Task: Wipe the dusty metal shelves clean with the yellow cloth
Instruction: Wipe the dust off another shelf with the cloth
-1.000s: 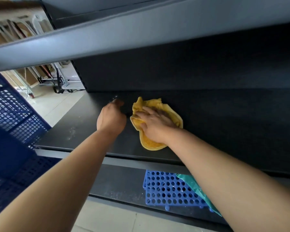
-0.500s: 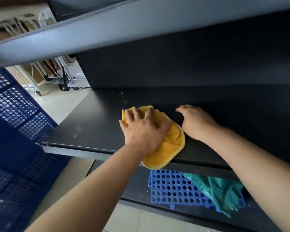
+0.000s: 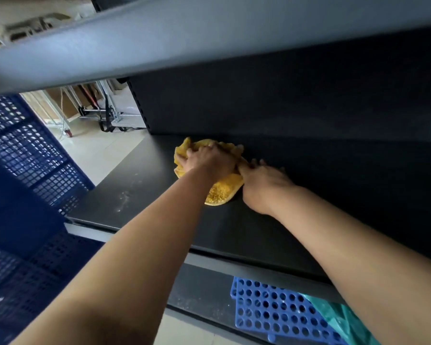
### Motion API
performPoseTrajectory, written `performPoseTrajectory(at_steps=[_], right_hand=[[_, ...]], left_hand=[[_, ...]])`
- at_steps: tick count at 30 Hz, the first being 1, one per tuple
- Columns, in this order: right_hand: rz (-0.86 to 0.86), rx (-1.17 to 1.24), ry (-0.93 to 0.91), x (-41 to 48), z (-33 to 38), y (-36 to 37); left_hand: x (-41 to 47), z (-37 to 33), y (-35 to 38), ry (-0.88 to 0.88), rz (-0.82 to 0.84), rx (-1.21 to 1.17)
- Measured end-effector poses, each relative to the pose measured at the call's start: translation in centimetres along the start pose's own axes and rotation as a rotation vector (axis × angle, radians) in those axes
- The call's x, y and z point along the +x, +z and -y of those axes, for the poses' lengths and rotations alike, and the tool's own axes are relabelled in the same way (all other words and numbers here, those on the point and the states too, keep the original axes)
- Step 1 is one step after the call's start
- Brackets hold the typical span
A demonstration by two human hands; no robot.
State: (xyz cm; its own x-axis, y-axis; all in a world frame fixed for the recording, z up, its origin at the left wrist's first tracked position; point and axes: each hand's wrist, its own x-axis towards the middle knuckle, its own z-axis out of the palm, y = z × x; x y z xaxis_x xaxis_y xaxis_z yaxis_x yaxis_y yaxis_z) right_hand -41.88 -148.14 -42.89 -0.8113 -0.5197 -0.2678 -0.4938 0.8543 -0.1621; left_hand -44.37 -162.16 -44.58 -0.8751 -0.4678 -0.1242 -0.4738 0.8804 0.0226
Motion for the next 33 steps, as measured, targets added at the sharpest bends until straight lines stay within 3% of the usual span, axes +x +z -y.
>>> performPoseTrajectory(at_steps=[6,13,22,29,33], right_hand=[[-0.035,-0.023,0.038,0.6,0.7,0.6],[0.044,-0.088,0.026,0.7,0.9,0.1],[-0.011,-0.083,0.046,0.6,0.8,0.5],[-0.121,0.005,0.03,-0.2,0.8,1.0],[-0.26,0.072,-0.095,-1.8,1.0,1.4]], left_hand=[[1.2,3.8,-1.1,0.002,-0.046,-0.023],[1.3,8.7,-1.2,-0.135,-0.053,-0.046],[-5.8,15.9,-0.9,-0.298,-0.054,-0.023],[-11.0,14.5,0.1,-0.39,-0.127,-0.112],[-12.1,11.0,0.2,-0.303,-0.147,-0.106]])
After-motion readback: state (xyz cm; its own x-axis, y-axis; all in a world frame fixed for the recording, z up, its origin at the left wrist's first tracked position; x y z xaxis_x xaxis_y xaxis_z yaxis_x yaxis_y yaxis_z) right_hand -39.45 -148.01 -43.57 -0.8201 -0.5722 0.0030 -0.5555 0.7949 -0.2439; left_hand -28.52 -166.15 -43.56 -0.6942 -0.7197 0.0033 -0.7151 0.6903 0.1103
